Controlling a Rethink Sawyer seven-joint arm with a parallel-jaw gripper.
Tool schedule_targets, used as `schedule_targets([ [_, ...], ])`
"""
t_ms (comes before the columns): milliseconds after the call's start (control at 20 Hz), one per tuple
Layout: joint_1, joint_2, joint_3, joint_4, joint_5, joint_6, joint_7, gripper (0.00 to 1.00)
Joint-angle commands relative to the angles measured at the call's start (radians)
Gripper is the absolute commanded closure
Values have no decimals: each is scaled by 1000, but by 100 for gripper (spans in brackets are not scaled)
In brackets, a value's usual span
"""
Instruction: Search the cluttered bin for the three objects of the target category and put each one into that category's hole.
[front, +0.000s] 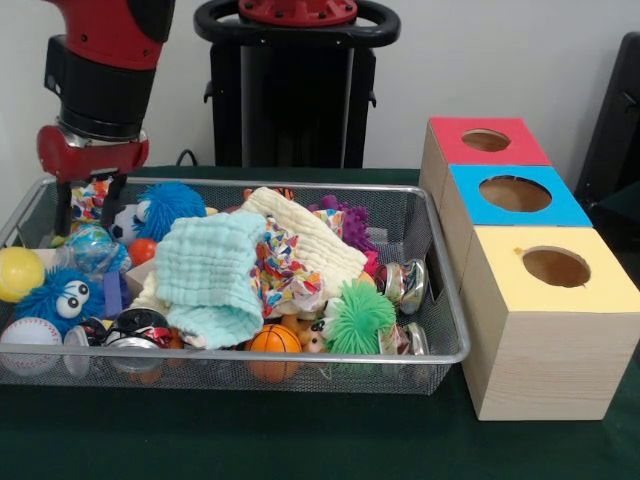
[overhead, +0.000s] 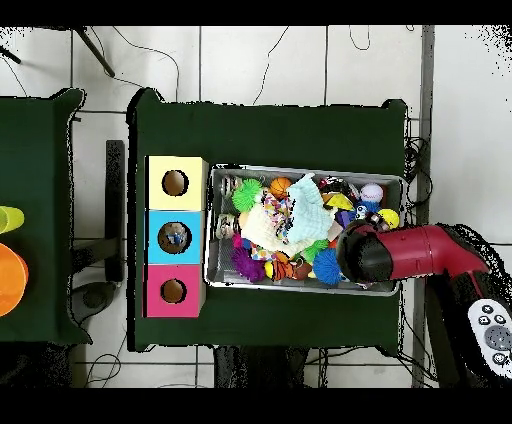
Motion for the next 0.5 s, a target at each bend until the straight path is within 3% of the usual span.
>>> schedule_targets([
  [50, 28, 51, 68, 40, -139, 41, -315, 0],
  [150, 31, 51, 67, 48, -151, 23, -292, 0],
  [350, 50, 71, 38, 40, -192, -47, -158, 0],
  [500, 54, 91, 35, 19, -219, -60, -146, 0],
])
